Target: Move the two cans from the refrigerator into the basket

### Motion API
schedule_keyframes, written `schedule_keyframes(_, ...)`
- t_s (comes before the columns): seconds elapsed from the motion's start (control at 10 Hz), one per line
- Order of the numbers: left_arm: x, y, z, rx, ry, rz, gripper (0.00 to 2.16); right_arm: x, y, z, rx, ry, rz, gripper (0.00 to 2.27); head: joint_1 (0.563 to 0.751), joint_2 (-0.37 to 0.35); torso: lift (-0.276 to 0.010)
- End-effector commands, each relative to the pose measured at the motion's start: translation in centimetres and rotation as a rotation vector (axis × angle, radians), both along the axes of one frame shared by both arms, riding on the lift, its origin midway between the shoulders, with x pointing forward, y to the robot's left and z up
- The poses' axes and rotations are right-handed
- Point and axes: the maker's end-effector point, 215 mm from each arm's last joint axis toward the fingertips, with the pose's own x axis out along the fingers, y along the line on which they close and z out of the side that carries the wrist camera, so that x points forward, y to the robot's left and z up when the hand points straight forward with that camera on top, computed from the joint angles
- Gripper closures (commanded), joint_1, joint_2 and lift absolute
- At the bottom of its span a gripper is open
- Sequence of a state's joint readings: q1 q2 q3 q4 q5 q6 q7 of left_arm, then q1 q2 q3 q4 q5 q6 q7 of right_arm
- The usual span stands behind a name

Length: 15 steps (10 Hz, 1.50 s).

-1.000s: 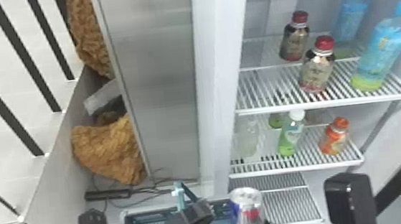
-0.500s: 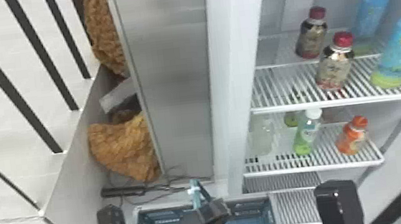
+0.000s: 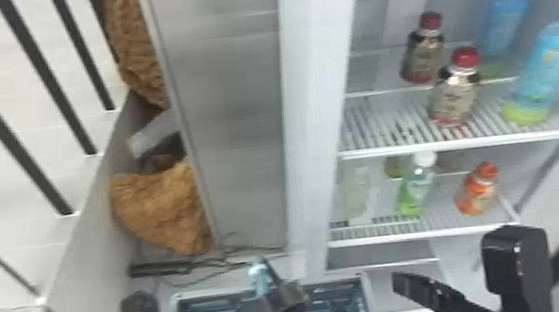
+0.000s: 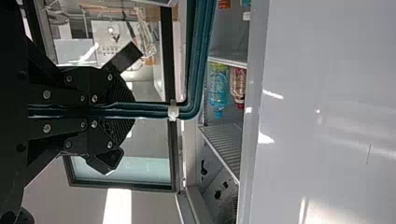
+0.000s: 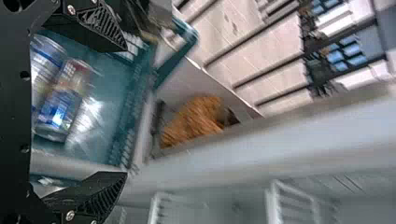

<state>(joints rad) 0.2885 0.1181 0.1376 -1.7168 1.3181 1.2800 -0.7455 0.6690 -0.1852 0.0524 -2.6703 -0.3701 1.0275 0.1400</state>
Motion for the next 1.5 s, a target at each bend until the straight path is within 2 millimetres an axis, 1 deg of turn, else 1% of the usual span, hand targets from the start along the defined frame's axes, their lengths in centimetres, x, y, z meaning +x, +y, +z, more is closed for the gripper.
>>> schedule_keyframes(0.0, -0.2, 0.0, -0.2, 0.0, 0.006, -0.001, 1.19, 0.9, -3.1, 1.5, -0.013, -0.088, -0.083, 0.11, 0.695, -0.091, -0.031)
schedule_keyframes(0.1, -0.2, 0.1, -0.2, 0.0, 0.006, 0.001, 1.19, 1.3, -5.0, 2.1, -0.003, -0.141, -0.132, 0.11, 0.695, -0.132, -0.031)
schedule_keyframes(0.2, -0.3, 0.1, -0.3, 0.0, 0.009, 0.001, 1.19, 2.0, -7.0, 2.0, 0.01, -0.191, -0.163, 0.11, 0.695, -0.171, -0.031)
schedule_keyframes(0.3, -0.4, 0.0, -0.3, -0.002, 0.011, -0.001, 1.19, 2.4, -9.3, 2.3, 0.004, -0.254, -0.194, 0.12, 0.695, -0.187, -0.031)
schedule_keyframes(0.4, -0.4, -0.1, -0.2, -0.005, 0.012, -0.002, 1.19, 2.3, -11.6, 2.0, -0.011, -0.286, -0.224, 0.12, 0.695, -0.225, -0.031)
schedule_keyframes(0.5, -0.5, -0.1, -0.4, -0.004, 0.017, 0.0, 1.19, 1.5, -13.3, 1.5, -0.042, -0.28, -0.235, 0.11, 0.695, -0.272, -0.031)
schedule_keyframes(0.6, -0.6, -0.1, -0.5, -0.004, 0.019, 0.0, 1.19, 1.1, -14.7, 1.6, -0.062, -0.31, -0.237, 0.11, 0.695, -0.319, -0.031)
schedule_keyframes(0.7, -0.8, -0.1, -0.5, -0.004, 0.022, 0.0, 1.19, 0.9, -16.0, 1.4, -0.072, -0.353, -0.241, 0.11, 0.695, -0.339, -0.031)
schedule_keyframes(0.8, -0.8, -0.1, -0.5, -0.006, 0.022, 0.0, 1.19, 0.6, -16.9, 1.6, -0.067, -0.392, -0.259, 0.11, 0.695, -0.35, -0.031)
schedule_keyframes(0.9, -0.8, -0.1, -0.5, -0.007, 0.022, 0.001, 1.19, 0.1, -17.7, 2.5, -0.075, -0.443, -0.275, 0.11, 0.695, -0.35, -0.031)
schedule_keyframes(1.0, -0.8, -0.2, -0.5, -0.007, 0.023, -0.002, 1.19, -0.7, -18.4, 2.8, -0.072, -0.468, -0.29, 0.11, 0.695, -0.35, -0.031)
schedule_keyframes(1.1, -0.9, -0.1, -0.5, -0.008, 0.025, 0.001, 1.19, -1.5, -18.6, 2.8, -0.058, -0.468, -0.305, 0.11, 0.695, -0.35, -0.031)
schedule_keyframes(1.4, -0.6, -0.2, -0.4, -0.006, 0.018, 0.001, 1.19, -2.9, -19.2, 3.3, -0.068, -0.485, -0.33, 0.12, 0.695, -0.35, -0.031)
